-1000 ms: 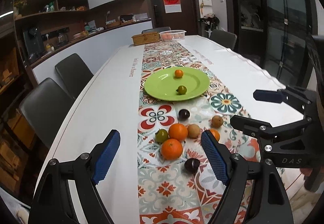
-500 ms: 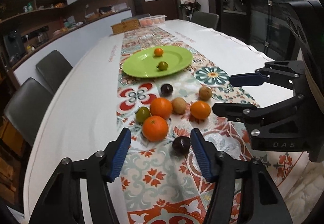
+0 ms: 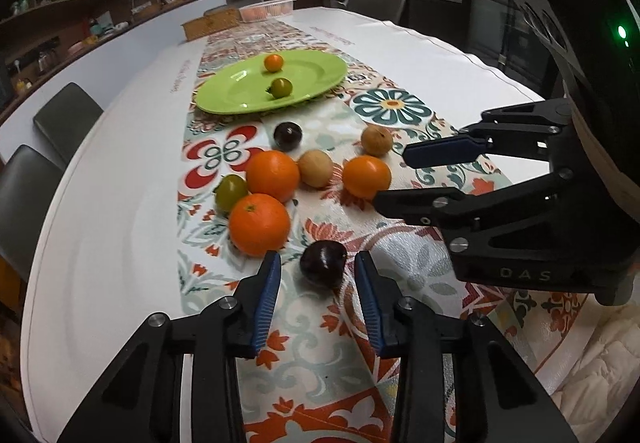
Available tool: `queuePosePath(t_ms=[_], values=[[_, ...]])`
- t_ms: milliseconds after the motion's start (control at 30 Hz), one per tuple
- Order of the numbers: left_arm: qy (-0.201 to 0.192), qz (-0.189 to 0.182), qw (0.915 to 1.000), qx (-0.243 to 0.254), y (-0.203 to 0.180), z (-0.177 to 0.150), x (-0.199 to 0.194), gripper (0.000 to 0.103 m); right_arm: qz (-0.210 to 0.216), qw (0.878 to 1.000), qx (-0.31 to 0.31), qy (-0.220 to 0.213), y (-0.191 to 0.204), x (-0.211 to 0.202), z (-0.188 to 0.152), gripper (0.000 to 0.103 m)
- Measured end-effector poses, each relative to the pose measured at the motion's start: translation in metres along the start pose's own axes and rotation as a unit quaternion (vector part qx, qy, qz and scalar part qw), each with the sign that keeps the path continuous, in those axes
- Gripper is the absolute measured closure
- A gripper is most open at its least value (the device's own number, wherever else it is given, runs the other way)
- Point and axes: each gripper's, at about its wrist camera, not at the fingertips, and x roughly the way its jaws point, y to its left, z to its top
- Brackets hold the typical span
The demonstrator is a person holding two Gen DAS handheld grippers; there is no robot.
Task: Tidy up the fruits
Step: 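Close left gripper on dark purple plum while right gripper closes on orange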
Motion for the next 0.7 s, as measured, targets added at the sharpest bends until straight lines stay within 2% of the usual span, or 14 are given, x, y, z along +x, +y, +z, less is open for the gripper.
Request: queuePosePath(t_ms=[233,367,700], values=[[0.008,-0.007,0.9999,-0.001,0.000,0.001,0.009,0.069,0.003,1.000,0.007,0.008,-0.001,0.009,0.000,0.061],[0.016,-0.013,0.9998,-0.009,0.003,0.003,0.014,0.073,0.004,1.000,0.013,0.011,-0.005,0.014,0.002,0.064],[0.020,-0.023,0.9994,-0.018,0.005,0.003,0.018,0.075,0.006,1.000,0.015,0.013,-0.004,0.026,0.008,0.064]])
